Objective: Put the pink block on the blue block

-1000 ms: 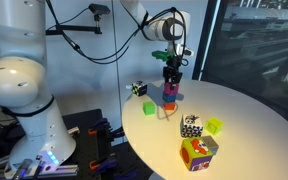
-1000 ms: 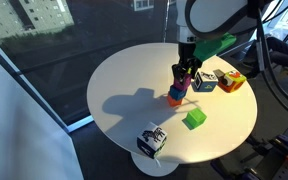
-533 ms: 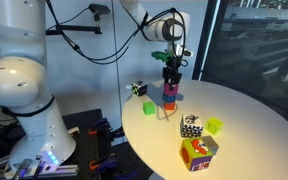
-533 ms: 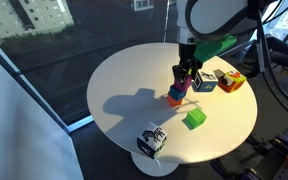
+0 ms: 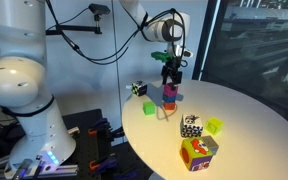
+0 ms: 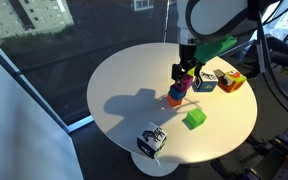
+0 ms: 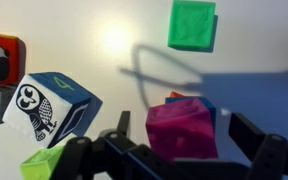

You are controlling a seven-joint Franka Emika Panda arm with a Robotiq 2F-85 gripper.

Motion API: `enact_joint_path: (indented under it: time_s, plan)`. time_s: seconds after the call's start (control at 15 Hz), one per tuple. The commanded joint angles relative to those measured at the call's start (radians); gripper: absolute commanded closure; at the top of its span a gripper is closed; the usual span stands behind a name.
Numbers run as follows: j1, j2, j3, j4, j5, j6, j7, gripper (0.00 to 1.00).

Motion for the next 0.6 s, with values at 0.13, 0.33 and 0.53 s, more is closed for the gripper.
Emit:
enact_joint_path:
  time_s: [0.13,0.33,0.53]
  plan:
    - [-0.013,-0.031,0.0,-0.009,0.014,-0.011,0.004,0.0]
    - [-0.024,-0.043,-0.001,-0.01,0.026,-0.016,-0.013,0.0]
    - [-0.042,-0.061,-0.001,-0.011,0.055,-0.031,-0.046,0.0]
